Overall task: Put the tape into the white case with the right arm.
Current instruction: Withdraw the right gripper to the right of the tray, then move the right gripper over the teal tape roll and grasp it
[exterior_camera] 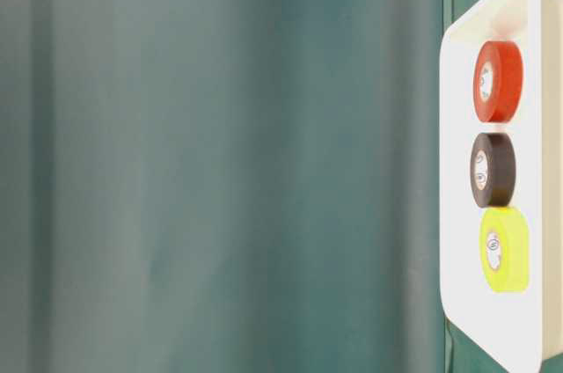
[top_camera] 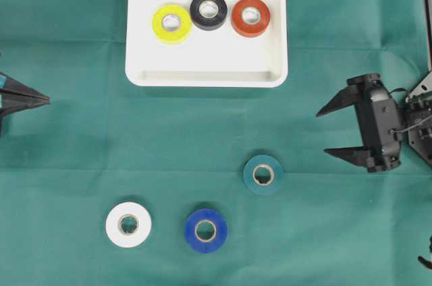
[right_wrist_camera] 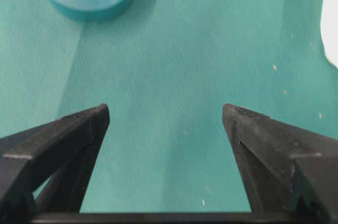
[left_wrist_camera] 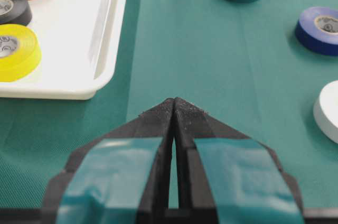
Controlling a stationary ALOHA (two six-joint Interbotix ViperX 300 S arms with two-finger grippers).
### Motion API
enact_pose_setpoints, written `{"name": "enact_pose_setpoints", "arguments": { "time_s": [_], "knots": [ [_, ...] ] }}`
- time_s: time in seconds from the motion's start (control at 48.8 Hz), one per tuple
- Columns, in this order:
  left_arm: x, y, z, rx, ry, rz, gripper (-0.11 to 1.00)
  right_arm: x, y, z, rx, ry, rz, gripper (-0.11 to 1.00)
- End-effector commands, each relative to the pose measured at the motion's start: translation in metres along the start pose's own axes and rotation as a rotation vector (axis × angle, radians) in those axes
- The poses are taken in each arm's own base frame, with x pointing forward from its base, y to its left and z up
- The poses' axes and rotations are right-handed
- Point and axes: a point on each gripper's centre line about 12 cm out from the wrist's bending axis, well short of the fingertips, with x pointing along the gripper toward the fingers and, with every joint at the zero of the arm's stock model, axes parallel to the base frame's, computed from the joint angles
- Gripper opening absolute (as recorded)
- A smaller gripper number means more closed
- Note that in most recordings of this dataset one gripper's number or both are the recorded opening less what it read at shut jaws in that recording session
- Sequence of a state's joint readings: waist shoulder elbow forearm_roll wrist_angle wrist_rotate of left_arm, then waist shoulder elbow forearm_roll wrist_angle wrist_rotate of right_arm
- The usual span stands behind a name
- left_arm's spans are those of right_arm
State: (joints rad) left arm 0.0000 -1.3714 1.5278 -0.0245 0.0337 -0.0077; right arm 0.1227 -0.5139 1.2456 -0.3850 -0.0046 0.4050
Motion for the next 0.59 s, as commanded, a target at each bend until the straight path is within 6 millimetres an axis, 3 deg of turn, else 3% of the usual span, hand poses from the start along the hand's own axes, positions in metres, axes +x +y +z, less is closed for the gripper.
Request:
{"name": "enact_pose_setpoints", "arguments": {
  "time_s": [0.0,0.573],
  "knots": [
    [0.0,0.0,0.005,0.0,-0.009,0.001,0.0,0.006,0.004,0.018,-0.006,-0.047,0.022,0.75],
    [0.0,0.0,0.005,-0.002,-0.009,0.001,0.0,0.085,0.02,0.071,-0.055,-0.02,0.077,0.75]
  ]
}}
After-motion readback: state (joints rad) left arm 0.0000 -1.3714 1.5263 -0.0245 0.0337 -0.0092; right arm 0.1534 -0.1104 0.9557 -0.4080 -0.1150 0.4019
